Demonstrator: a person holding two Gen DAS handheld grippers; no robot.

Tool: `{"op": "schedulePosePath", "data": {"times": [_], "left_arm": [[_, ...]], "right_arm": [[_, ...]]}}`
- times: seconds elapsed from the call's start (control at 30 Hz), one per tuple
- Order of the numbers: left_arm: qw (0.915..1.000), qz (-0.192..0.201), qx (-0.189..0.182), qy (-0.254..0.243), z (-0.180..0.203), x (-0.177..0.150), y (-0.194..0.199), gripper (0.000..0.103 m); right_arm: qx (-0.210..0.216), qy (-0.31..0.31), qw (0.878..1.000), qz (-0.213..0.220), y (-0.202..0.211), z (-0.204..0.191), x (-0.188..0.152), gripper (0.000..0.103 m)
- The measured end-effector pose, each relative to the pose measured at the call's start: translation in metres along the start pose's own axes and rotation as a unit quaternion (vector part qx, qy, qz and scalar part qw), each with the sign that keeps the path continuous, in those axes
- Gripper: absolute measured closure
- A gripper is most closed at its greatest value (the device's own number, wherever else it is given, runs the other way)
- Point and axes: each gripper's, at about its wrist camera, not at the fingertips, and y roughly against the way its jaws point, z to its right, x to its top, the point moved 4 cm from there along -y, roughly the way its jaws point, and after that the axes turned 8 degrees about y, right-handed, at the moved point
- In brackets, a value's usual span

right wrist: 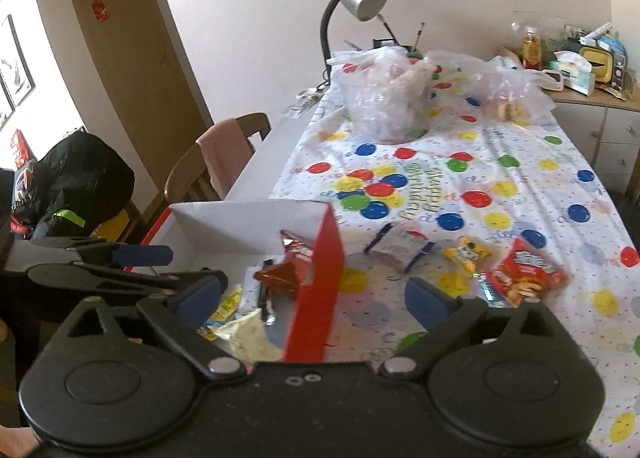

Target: Organize snacks

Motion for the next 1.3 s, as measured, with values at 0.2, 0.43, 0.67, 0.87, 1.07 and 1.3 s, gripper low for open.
{"op": "schedulePosePath", "data": {"times": [0.2, 0.43, 0.67, 0.87, 1.07, 1.3], "left_arm": [[0.9998, -0.017, -0.002, -0.008, 0.044, 0.006, -0.027, 0.024], [0.9985, -0.053, 0.014, 0.003, 0.083, 0.013, -0.072, 0.024], [0.9962, -0.061, 0.051, 0.037, 0.107, 0.031, -0.111, 0.024], [0.9915, -0.076, 0.073, 0.076, 0.113, 0.050, -0.145, 0.024], [0.9864, -0.089, 0.095, 0.101, 0.103, 0.055, -0.165, 0.024], [0.9804, -0.109, 0.107, 0.125, 0.089, 0.054, -0.179, 0.024]], "right_arm": [[-0.016, 0.010, 1.000, -0.007, 0.009, 0.054, -0.005, 0.000], [-0.030, 0.011, 0.999, -0.028, 0.005, 0.125, -0.010, 0.000], [-0.043, -0.027, 0.997, -0.061, -0.024, 0.188, -0.010, 0.000], [-0.076, -0.154, 0.979, -0.107, -0.068, 0.236, -0.010, 0.000], [-0.092, -0.265, 0.949, -0.141, -0.114, 0.259, -0.027, 0.002], [-0.124, -0.301, 0.931, -0.165, -0.150, 0.268, -0.031, 0.004]]}}
